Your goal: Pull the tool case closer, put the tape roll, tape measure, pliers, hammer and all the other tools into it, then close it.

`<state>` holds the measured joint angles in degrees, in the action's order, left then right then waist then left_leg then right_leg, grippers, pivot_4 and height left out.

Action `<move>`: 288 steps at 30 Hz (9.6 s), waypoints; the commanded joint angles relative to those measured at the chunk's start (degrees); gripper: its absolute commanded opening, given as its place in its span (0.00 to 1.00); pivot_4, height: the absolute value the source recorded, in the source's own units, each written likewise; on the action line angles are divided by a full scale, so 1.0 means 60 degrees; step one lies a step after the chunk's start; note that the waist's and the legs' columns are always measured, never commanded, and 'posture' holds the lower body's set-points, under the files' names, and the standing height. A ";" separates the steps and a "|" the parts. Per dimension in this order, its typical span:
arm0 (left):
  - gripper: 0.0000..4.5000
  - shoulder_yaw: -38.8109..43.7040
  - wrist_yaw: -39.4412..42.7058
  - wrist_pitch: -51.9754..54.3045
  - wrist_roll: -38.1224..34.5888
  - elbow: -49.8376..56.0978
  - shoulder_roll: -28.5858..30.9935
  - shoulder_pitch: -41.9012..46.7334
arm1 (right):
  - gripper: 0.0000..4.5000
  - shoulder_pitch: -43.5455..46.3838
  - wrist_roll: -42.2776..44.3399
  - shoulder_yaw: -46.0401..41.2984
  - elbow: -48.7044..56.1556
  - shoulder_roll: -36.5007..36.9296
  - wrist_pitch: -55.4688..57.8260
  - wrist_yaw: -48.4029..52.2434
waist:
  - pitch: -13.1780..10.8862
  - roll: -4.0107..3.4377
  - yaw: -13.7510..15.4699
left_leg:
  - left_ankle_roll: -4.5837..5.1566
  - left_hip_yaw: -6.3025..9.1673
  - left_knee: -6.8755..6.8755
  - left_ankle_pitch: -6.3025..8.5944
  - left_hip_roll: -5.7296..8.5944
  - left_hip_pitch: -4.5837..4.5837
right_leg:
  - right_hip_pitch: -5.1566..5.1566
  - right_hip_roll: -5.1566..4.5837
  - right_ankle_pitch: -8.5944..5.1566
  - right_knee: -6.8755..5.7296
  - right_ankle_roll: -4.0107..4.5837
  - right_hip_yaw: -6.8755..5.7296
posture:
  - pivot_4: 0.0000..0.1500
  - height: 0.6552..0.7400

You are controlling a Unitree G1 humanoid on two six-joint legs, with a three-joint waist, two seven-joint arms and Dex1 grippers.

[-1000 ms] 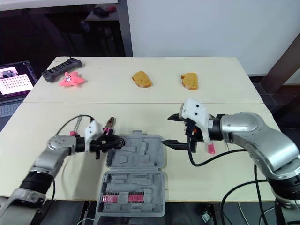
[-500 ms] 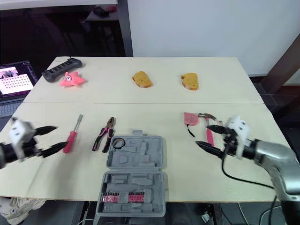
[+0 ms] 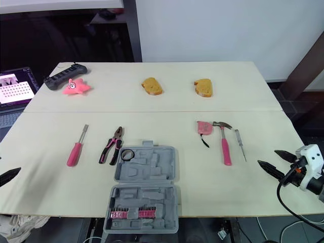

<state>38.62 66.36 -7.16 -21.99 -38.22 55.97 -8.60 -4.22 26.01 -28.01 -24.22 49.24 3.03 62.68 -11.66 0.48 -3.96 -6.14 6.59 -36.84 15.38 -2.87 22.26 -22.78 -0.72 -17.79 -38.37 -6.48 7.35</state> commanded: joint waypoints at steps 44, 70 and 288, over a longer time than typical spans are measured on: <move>0.99 -0.4764 0.0713 0.4965 -0.1664 1.0457 -0.0156 0.3199 | 1.00 0.2110 -0.0705 0.4522 0.7284 -0.2839 0.7573 -0.7695 | -0.0004 0.0007 -0.0012 | 0.0000 0.0004 -0.0006 0.0000 -0.0002 0.0017 | -0.0015 0.0003 0.0016 -0.0001 -0.0036 0.0009 | 1.00 1.00; 1.00 -0.3191 -0.0158 0.5272 -0.1774 1.1650 0.0218 0.1059 | 0.19 0.3930 -0.2415 0.4432 0.3109 -0.4998 0.5573 -0.8075 | -0.0004 0.0003 -0.0024 | 0.0000 0.0003 0.0000 0.0000 -0.0002 0.0018 | -0.0022 0.0003 0.0018 -0.0005 -0.0037 0.0008 | 1.00 1.00; 1.00 -0.2858 -0.0120 0.2611 -0.0468 1.0915 -0.1257 -0.2347 | 0.36 0.6591 -0.3503 0.8797 0.5935 -0.2941 0.4639 0.0000 | -0.0023 0.0037 0.0002 | 0.0007 -0.0009 0.0001 0.0006 -0.0010 0.0032 | -0.0035 -0.0008 0.0039 0.0030 -0.0031 -0.0006 | 1.00 1.00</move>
<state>21.04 65.26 8.52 -23.69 26.97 47.87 -22.71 35.36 3.93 26.80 11.27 31.92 32.17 63.32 -11.80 0.70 -3.95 -6.10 6.53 -36.84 15.41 -2.92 22.45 -22.99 -0.78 -17.56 -38.18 -6.67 7.31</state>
